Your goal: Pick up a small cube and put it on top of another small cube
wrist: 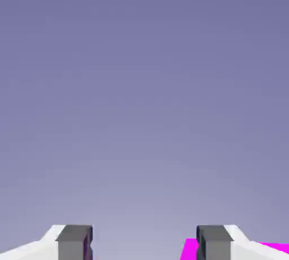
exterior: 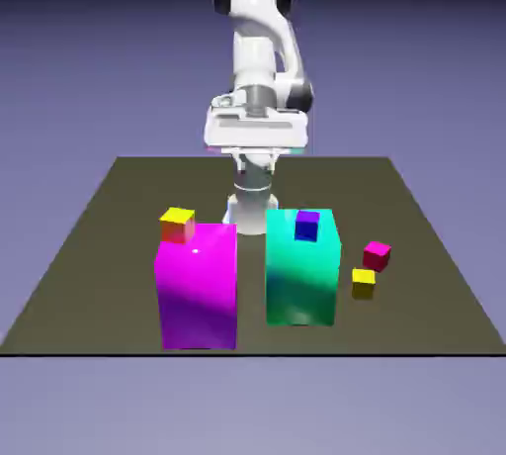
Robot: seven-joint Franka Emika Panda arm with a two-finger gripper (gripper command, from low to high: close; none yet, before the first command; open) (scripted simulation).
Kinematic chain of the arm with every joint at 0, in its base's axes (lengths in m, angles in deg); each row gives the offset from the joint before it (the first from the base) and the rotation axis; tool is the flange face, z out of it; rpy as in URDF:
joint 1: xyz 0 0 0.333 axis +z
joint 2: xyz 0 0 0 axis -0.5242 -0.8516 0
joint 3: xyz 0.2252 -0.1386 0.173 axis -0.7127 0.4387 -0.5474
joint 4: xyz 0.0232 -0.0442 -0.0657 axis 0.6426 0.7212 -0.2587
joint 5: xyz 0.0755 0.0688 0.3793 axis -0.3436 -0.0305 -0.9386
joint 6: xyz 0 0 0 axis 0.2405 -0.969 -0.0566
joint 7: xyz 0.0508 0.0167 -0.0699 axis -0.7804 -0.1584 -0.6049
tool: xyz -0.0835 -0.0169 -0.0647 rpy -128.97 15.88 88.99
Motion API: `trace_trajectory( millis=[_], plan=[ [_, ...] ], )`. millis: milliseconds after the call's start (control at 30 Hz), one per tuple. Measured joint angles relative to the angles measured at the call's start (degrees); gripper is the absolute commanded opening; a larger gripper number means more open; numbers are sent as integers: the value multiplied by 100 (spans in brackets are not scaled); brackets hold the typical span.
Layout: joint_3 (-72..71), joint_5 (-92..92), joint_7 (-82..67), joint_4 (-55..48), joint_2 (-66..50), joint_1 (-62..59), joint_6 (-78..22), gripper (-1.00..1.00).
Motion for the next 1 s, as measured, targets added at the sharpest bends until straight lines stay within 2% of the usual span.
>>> trace_trajectory(
  millis=[1000],
  plan=[
    [-6229, 2050, -2677, -94, 1865, -2263, 792, 0]
  ],
)
